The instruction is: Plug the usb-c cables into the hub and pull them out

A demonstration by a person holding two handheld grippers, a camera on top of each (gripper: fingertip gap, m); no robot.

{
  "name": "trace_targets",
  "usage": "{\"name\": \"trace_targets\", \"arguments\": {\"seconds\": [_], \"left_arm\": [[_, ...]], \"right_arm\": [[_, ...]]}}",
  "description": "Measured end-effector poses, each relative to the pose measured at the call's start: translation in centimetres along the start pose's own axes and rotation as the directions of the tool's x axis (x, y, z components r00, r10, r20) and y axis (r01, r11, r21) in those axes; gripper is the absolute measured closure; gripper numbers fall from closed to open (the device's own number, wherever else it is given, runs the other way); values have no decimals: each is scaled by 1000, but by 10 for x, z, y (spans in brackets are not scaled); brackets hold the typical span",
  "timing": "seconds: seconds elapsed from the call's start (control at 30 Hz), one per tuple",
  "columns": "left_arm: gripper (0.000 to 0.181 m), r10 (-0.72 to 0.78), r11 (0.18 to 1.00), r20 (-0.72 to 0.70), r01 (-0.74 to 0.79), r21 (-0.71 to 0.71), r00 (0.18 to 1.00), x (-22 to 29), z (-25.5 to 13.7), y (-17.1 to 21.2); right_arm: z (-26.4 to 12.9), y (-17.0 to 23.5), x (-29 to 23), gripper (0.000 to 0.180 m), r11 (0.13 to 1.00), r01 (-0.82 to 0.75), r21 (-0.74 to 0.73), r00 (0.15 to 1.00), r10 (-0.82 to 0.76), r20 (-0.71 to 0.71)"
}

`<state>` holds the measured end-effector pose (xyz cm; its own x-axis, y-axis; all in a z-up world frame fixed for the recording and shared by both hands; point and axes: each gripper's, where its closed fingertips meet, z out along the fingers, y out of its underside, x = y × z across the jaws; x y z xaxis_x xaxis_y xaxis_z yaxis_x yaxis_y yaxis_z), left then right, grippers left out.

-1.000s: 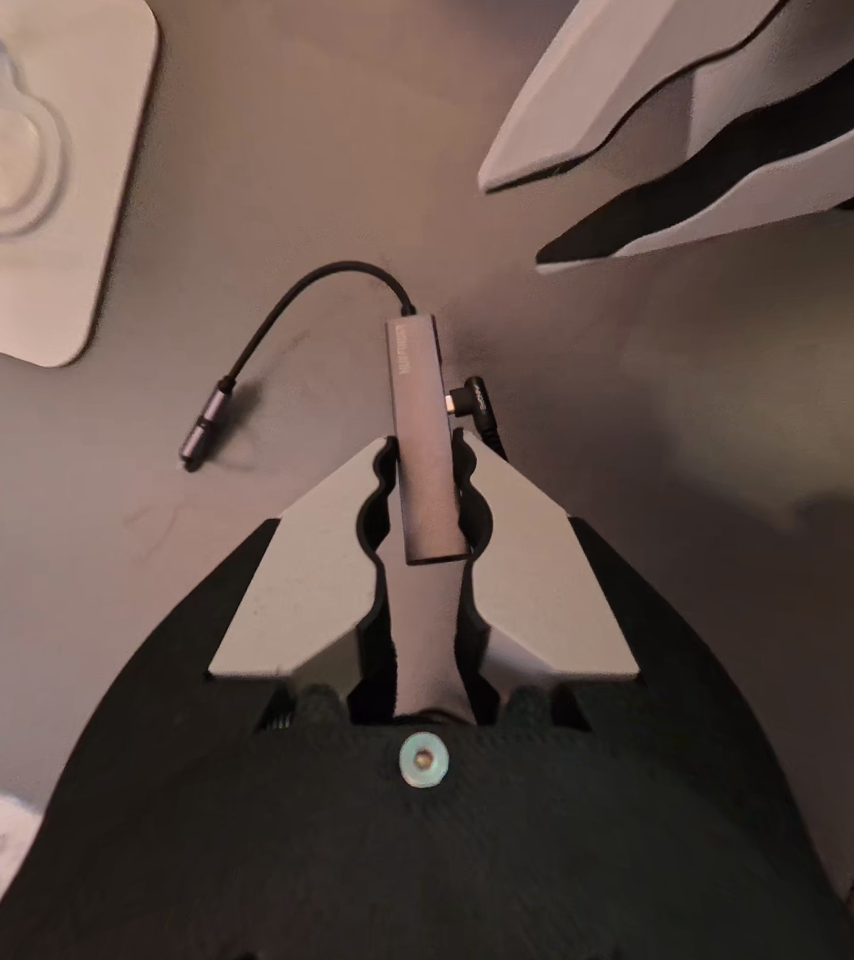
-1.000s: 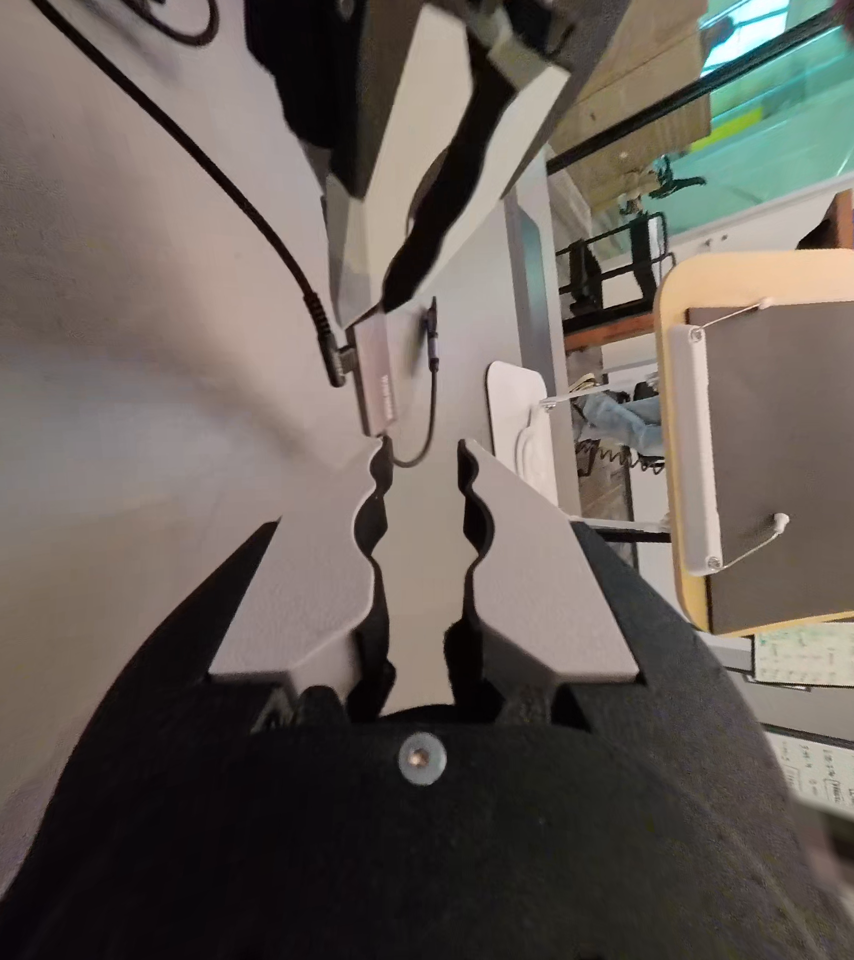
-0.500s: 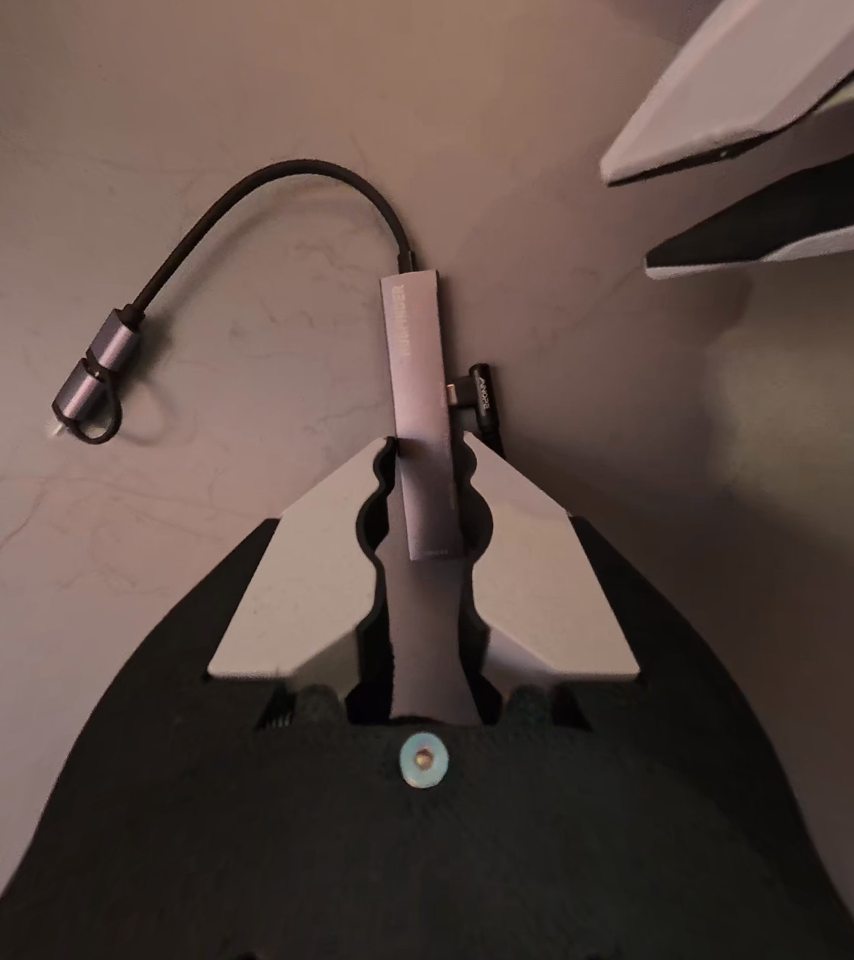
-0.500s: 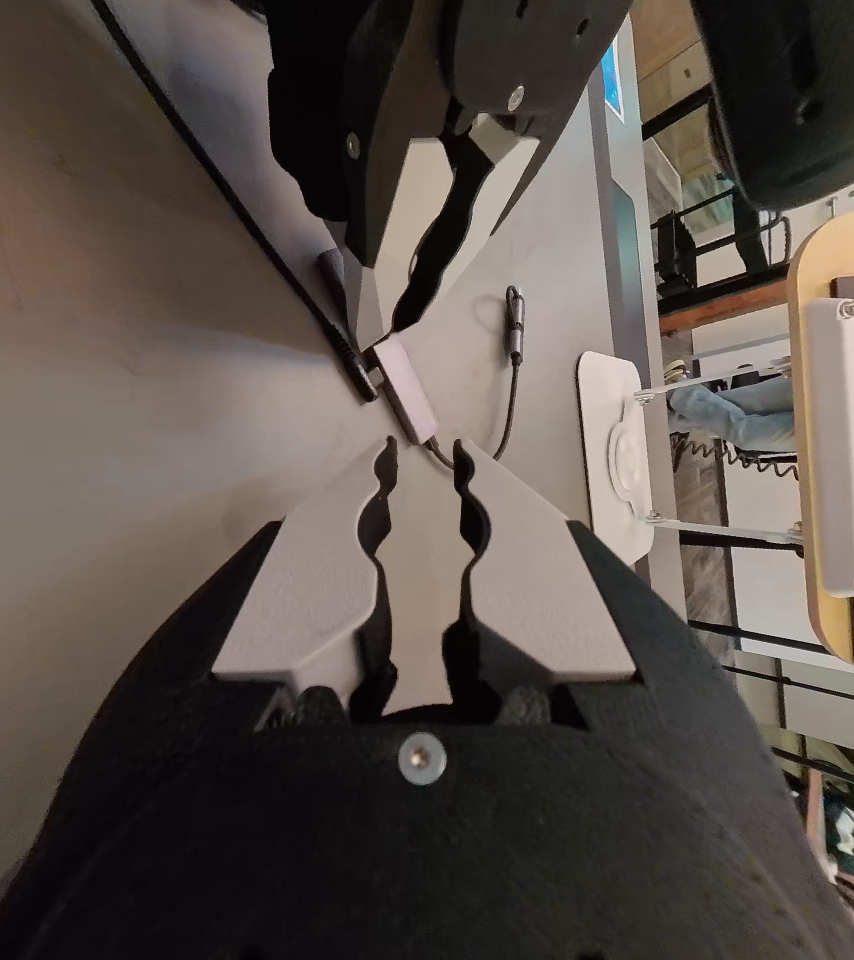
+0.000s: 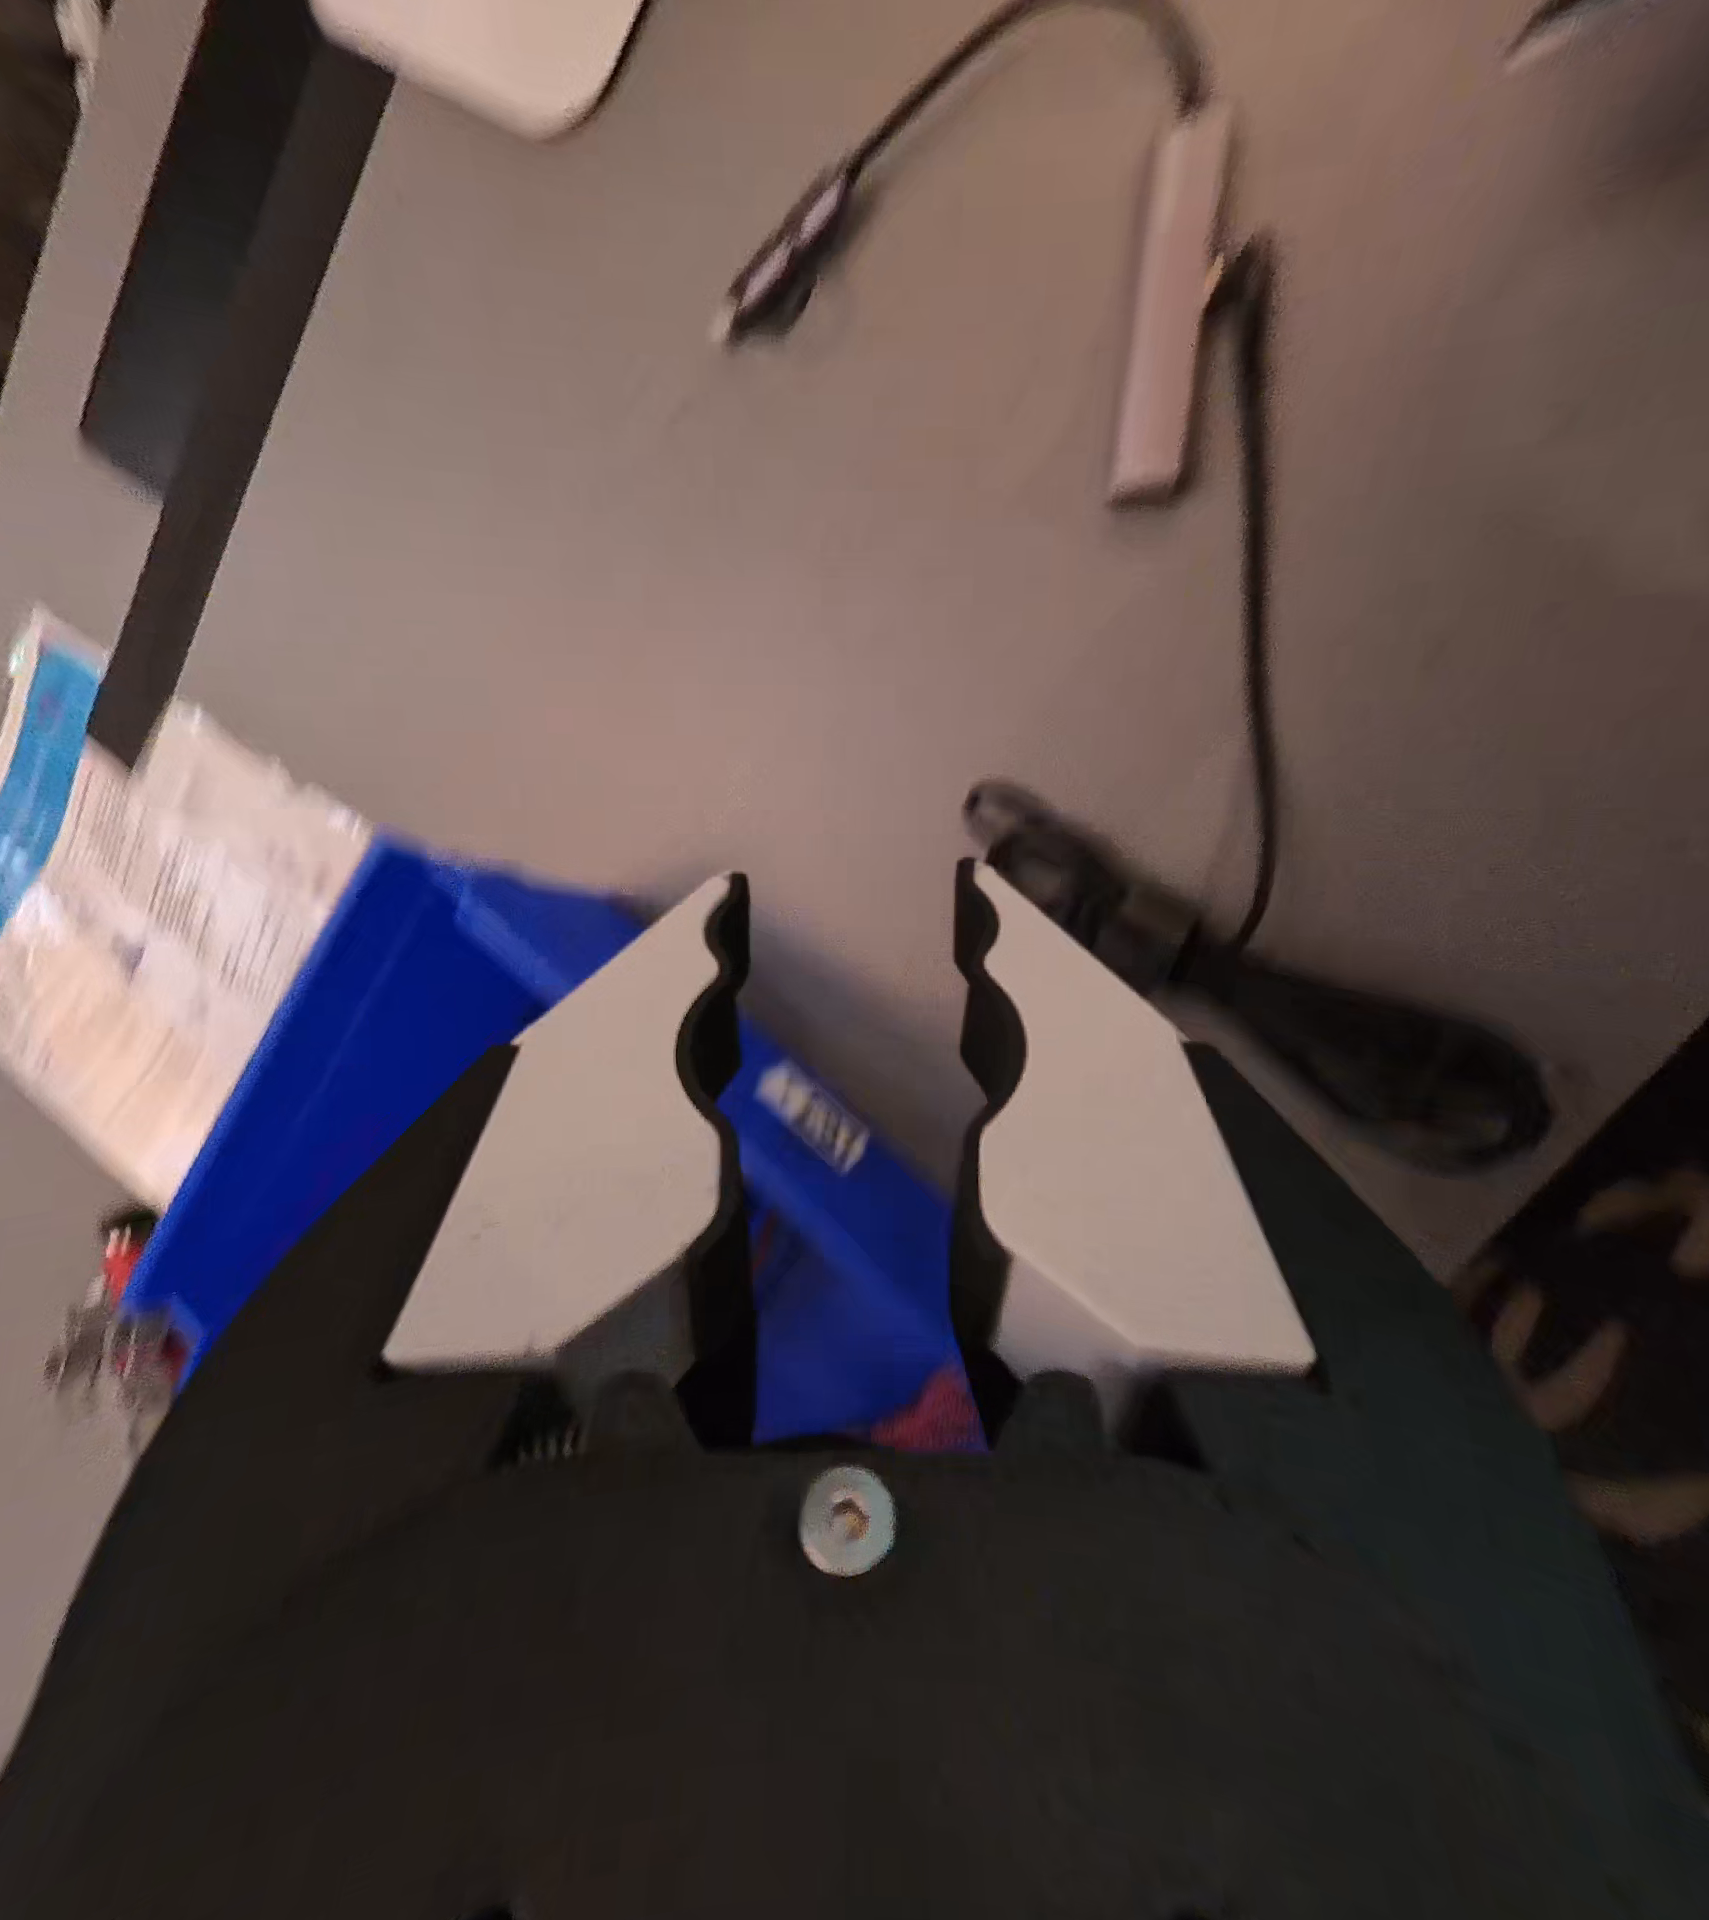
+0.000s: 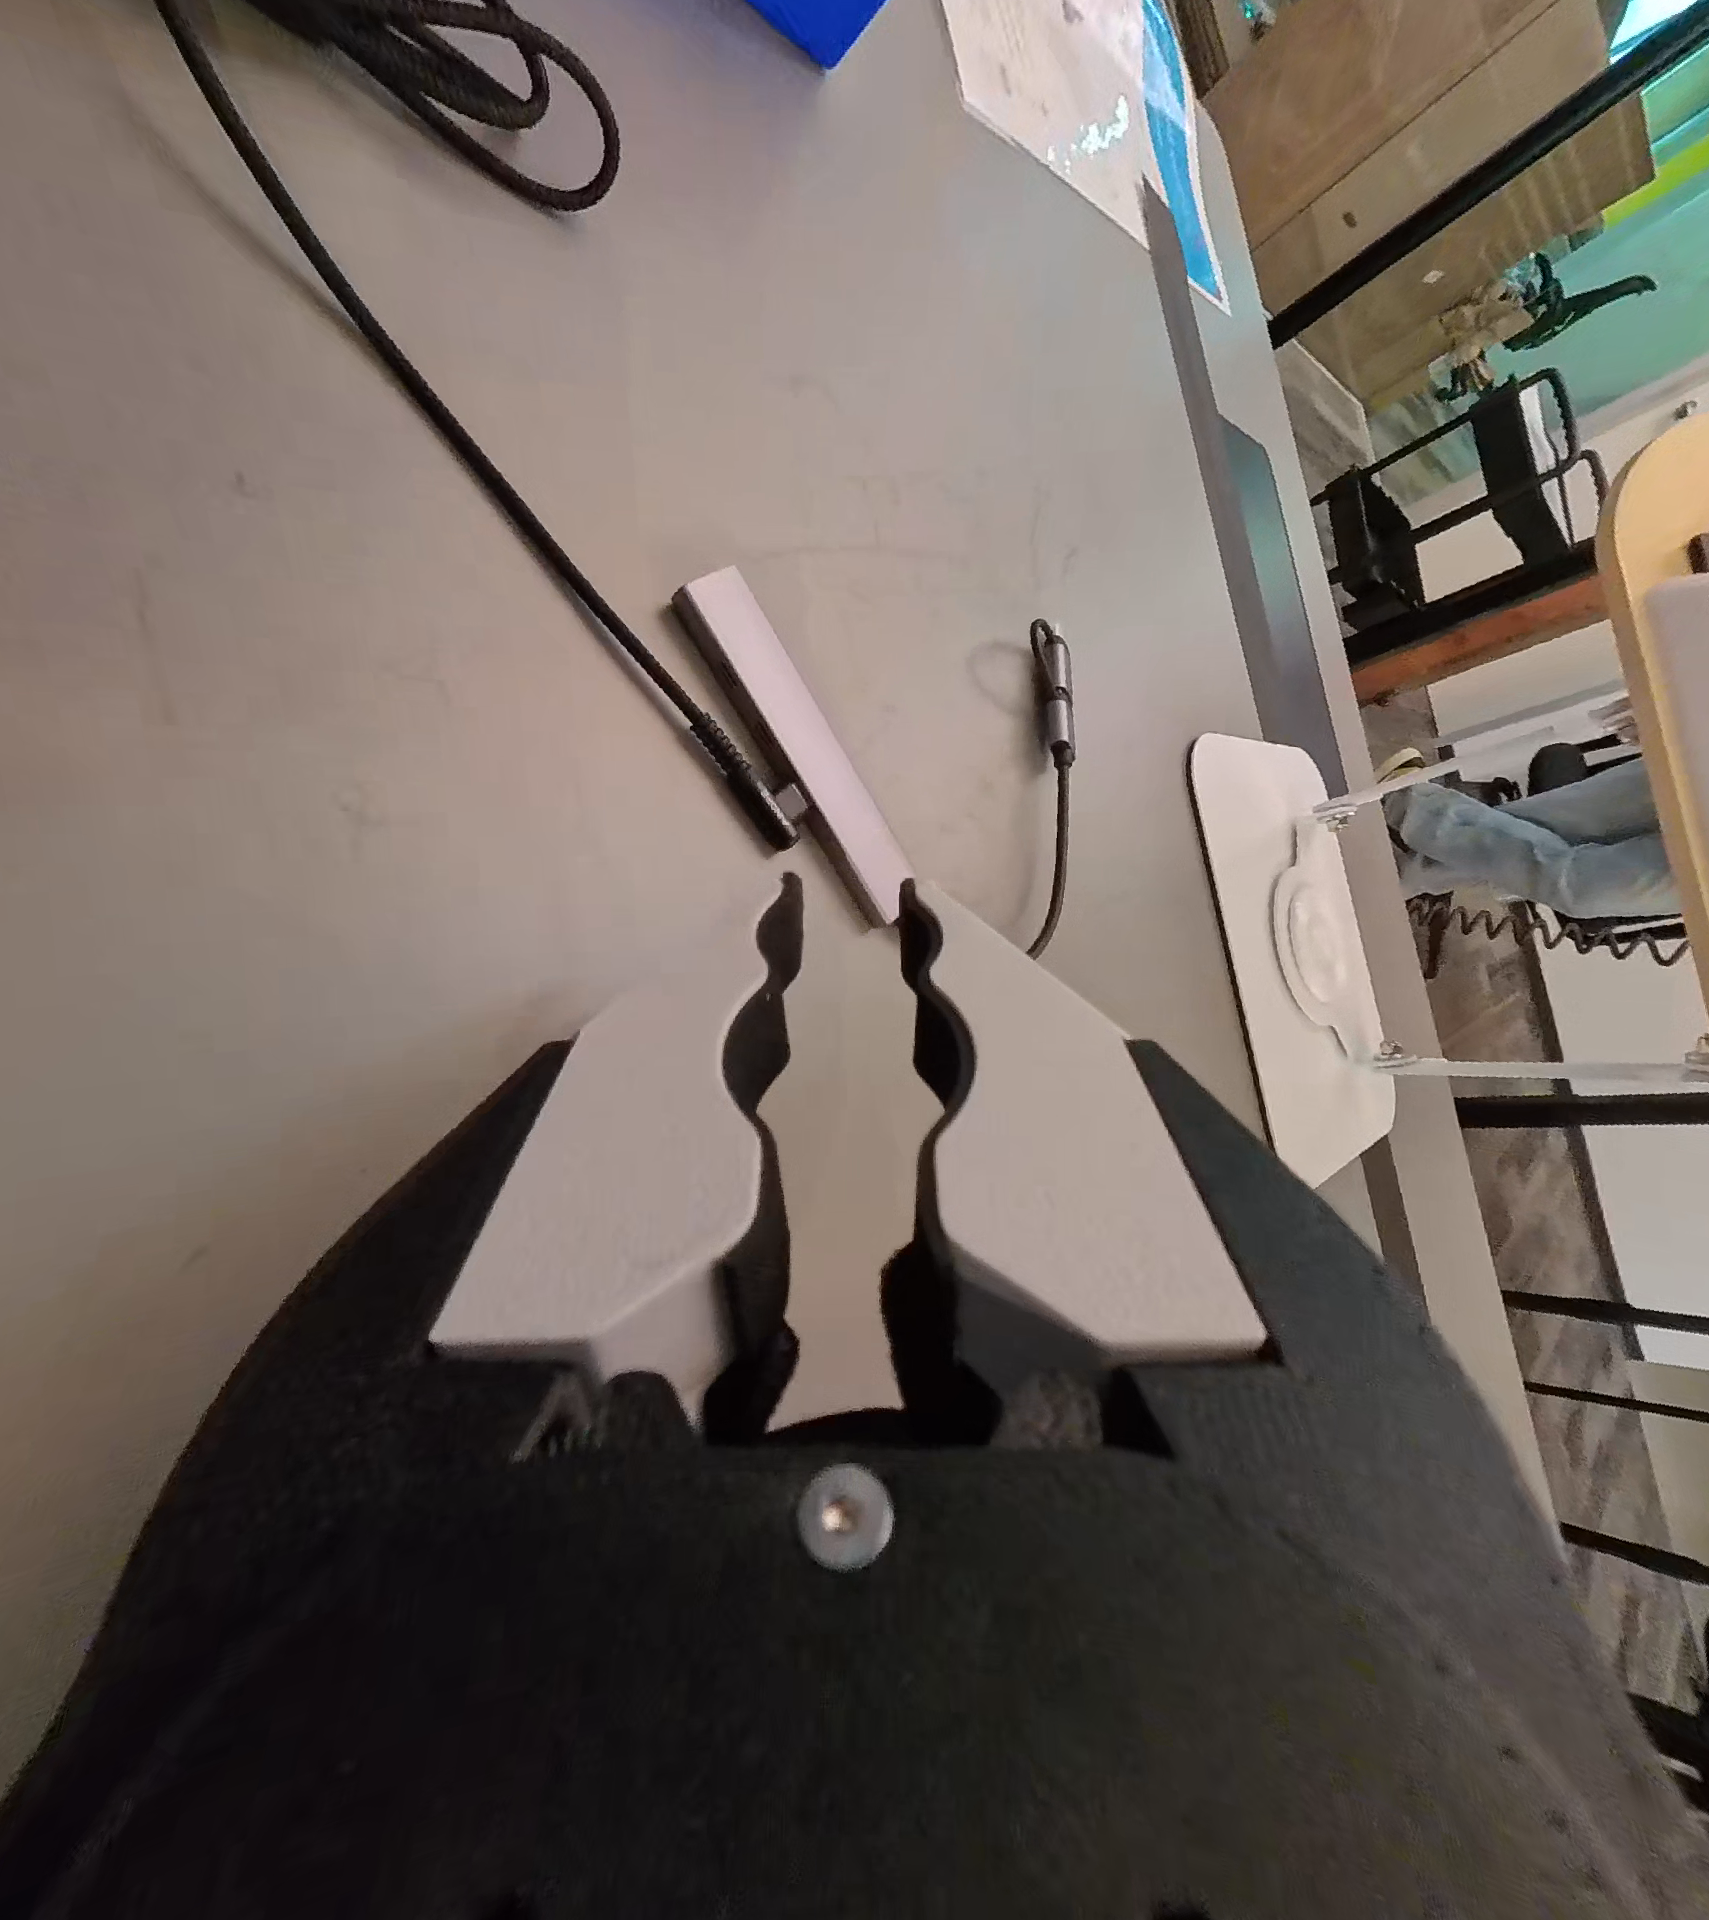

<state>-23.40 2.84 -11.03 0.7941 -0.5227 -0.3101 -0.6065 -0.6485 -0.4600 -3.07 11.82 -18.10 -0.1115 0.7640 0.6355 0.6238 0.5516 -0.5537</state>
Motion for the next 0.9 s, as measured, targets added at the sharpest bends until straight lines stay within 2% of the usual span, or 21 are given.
{"name": "trace_targets", "arguments": {"seconds": [0.1, 0.2, 0.33, 0.63, 0.7, 0.9], "left_arm": [[146, -26, 992, 12, 27, -121, 1000, -18, -28, 71], [151, 26, 958, -23, -31, -284, 999, -17, -42, 142], [156, 80, 910, -138, -128, -393, 987, -2, -38, 196], [151, 163, 833, -283, -285, -474, 945, 6, 5, 235], [156, 178, 819, -314, -317, -478, 933, 9, 13, 240], [161, 69, 851, -377, -252, -460, 924, 14, 16, 242]], "right_arm": [[2, -2, -2, 164, 1000, -18, 14, 1000, 18, 12], [4, -5, -7, 164, 1000, -20, 22, 999, 19, 28], [7, -8, -14, 164, 1000, -17, 25, 999, 16, 49], [6, -9, -16, 164, 999, -26, 24, 998, 24, 58], [6, -6, -16, 164, 999, -30, 19, 998, 29, 60], [6, -1, -17, 164, 998, -50, 23, 997, 49, 65]]}}
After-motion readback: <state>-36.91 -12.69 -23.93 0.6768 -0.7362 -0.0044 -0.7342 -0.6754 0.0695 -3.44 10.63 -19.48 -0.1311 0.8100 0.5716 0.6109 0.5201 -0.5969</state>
